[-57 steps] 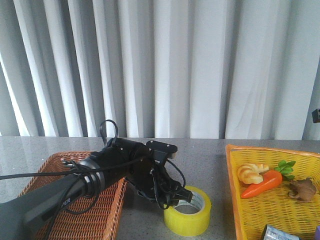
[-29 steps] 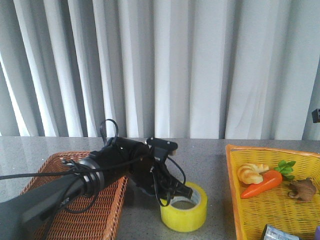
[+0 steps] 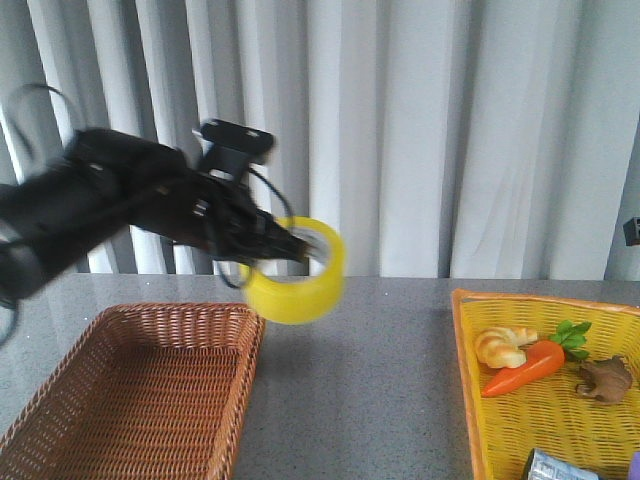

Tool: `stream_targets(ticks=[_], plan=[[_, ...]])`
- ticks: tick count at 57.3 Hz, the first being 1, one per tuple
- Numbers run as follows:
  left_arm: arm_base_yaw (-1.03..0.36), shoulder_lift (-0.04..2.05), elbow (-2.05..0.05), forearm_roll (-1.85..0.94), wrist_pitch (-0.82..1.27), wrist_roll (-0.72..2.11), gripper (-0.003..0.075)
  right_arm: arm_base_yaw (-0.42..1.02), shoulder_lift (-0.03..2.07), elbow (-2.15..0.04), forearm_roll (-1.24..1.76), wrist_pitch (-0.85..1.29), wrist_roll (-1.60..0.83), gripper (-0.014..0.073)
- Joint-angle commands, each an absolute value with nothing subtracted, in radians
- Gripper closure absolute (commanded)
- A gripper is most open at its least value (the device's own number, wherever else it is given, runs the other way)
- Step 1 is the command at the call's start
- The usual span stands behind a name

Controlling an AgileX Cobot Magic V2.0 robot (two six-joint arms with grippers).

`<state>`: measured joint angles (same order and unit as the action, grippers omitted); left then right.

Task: Transfer tape with both arms
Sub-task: 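Carry the tape roll with the left gripper into the brown basket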

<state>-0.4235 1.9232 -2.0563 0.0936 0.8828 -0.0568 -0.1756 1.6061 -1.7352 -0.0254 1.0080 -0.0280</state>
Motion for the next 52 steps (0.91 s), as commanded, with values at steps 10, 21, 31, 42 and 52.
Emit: stream_targets(ticks=[10,21,31,42,52], plan=[[-0.238,1.831,-2.083,0.11,1.004,-0.06,0.0725,-0.182,1.566,-1.76,-0.029,0.96,-0.029,0.0602],[-0.179,1.844,-2.029,0.101,1.035,-0.039,0.0722,-0.182,1.566,-1.76,-0.029,0.96,-0.029,0.0602],[-0.162,1.867,-1.879,0.119,0.971,-0.04,0.0716,-0.182,1.566,-1.76,-0.029,0.96,-0.029,0.0602],[-0.162,1.915,-1.742,0.118,0.881,-0.026,0.0712,-0.182,1.566,-1.76,-0.028,0.96,-0.029,0.0602],[-0.16,1.937,-1.723,0.127,0.855,-0.037,0.0687,-0.182,1.566,-1.76,-0.028,0.96,-0.029,0.0602]])
